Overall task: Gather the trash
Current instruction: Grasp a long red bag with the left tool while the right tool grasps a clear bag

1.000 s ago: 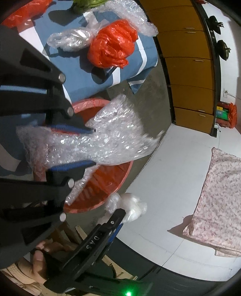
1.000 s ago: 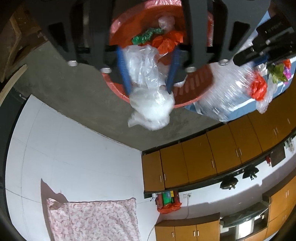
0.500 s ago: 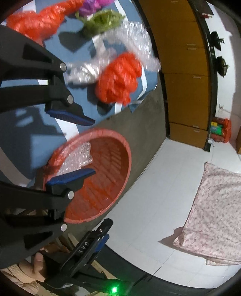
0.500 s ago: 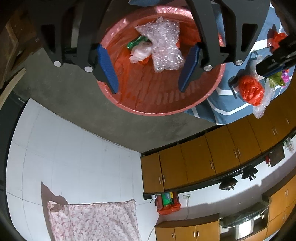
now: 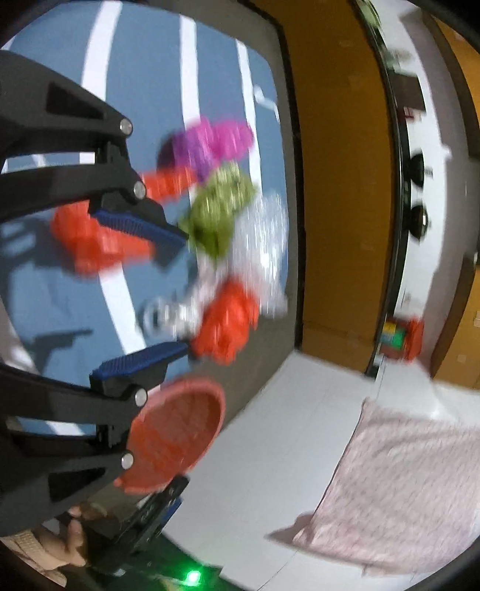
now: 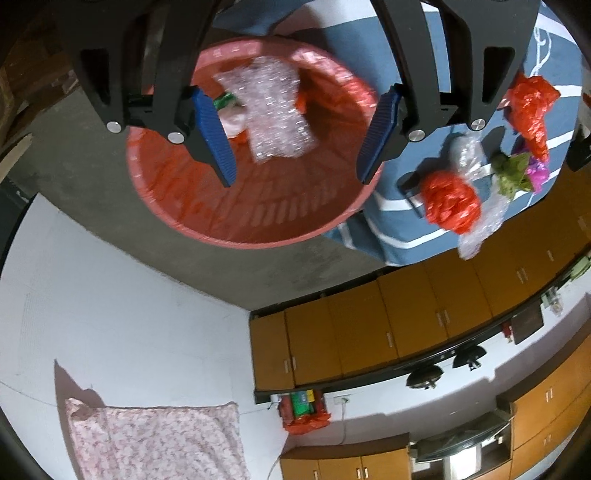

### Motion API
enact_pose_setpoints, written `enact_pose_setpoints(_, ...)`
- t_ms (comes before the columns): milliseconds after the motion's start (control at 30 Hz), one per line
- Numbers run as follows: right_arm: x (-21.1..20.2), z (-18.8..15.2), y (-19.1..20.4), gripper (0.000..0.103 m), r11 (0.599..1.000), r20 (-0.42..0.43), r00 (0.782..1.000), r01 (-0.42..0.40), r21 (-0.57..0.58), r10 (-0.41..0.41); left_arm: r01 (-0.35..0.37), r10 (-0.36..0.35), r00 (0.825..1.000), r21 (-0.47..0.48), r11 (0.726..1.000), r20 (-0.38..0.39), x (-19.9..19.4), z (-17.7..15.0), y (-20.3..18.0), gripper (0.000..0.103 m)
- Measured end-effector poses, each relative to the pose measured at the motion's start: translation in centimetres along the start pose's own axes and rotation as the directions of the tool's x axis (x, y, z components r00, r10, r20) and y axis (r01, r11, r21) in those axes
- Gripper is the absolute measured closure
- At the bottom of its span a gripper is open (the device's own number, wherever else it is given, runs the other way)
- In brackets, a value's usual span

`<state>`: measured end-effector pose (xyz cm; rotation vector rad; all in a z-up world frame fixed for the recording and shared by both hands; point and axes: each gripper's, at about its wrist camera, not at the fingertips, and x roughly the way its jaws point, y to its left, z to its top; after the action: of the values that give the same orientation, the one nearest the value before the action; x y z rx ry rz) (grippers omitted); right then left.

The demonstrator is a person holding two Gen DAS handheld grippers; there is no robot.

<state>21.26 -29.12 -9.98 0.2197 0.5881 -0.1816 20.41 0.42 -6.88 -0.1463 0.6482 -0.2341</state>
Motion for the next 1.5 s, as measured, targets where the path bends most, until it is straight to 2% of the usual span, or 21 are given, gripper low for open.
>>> enact_pose_setpoints(33,0.0,0.0,0.4,0.035,1.0,-0.003,1.0,-0.008,-0.004,0.008,-0.042,0.042,0.999,-0.006,0.999,-0.004,-0.1,-0.2,1.2,0.046)
enact_pose_setpoints(100,0.0,-0.2,1.4,0.035,1.0,-0.006,1.0,-0.024,-0.017,0.023,-0.075,0.075,0.997,-0.025,0.997,-0.026,0.2,-0.5,2.7,0.045)
enact_pose_setpoints(200,-0.1,-0.4,2.7,0.035,0.998,-0.01,0.999,-0.044,-0.039,0.044,-0.087,0.083,0.994,-0.059,0.994,-0.076,1.2,-1.1,4.0,0.042)
enact_pose_setpoints(367,-0.4,-0.6,4.1,0.035,0.995,-0.017,0.998,-0.057,-0.076,0.056,-0.074,0.064,0.99,-0.077,0.994,-0.127,3.4,-1.3,3.6,0.04)
enact_pose_setpoints(567,-0.2,-0.7,4.8,0.035,0.994,-0.033,0.998,-0.063,-0.089,0.06,-0.145,0.132,0.971,-0.05,0.988,-0.197,6.5,-2.6,3.5,0.037)
enact_pose_setpoints(700,0.0,-0.9,5.4,0.035,0.993,-0.042,0.997,-0.074,-0.093,0.07,-0.152,0.134,0.963,-0.062,0.986,-0.233,7.3,-3.3,4.1,0.035)
enact_pose_setpoints(767,0.1,-1.0,5.9,0.035,0.992,-0.045,0.996,-0.082,-0.099,0.078,-0.159,0.136,0.956,-0.071,0.985,-0.26,7.9,-3.9,4.4,0.042)
enact_pose_setpoints(800,0.1,-1.1,6.3,0.035,0.991,-0.045,0.996,-0.085,-0.104,0.081,-0.157,0.132,0.955,-0.075,0.985,-0.268,8.0,-4.2,4.5,0.056)
enact_pose_setpoints(833,0.1,-1.1,6.5,0.035,0.99,-0.046,0.995,-0.088,-0.109,0.083,-0.151,0.123,0.953,-0.082,0.985,-0.275,8.2,-4.5,4.8,0.061)
enact_pose_setpoints(933,0.3,-1.2,7.4,0.035,0.987,-0.049,0.994,-0.1,-0.122,0.095,-0.135,0.108,0.963,-0.094,0.986,-0.249,7.5,-4.6,5.4,0.067)
enact_pose_setpoints(1167,1.1,-1.5,10.2,0.035,0.978,-0.067,0.987,-0.153,-0.144,0.144,-0.152,0.134,0.974,-0.091,0.984,-0.185,4.0,-4.7,7.7,0.068)
enact_pose_setpoints(1333,2.7,-2.2,13.2,0.036,0.966,-0.105,0.978,-0.196,-0.17,0.18,-0.188,0.17,0.974,-0.116,0.975,-0.153,1.5,-4.6,10.3,0.068)
enact_pose_setpoints(1500,4.9,-2.6,15.9,0.043,0.961,-0.15,0.969,-0.221,-0.169,0.197,-0.243,0.223,0.965,-0.152,0.958,-0.135,0.4,-4.1,13.6,0.068)
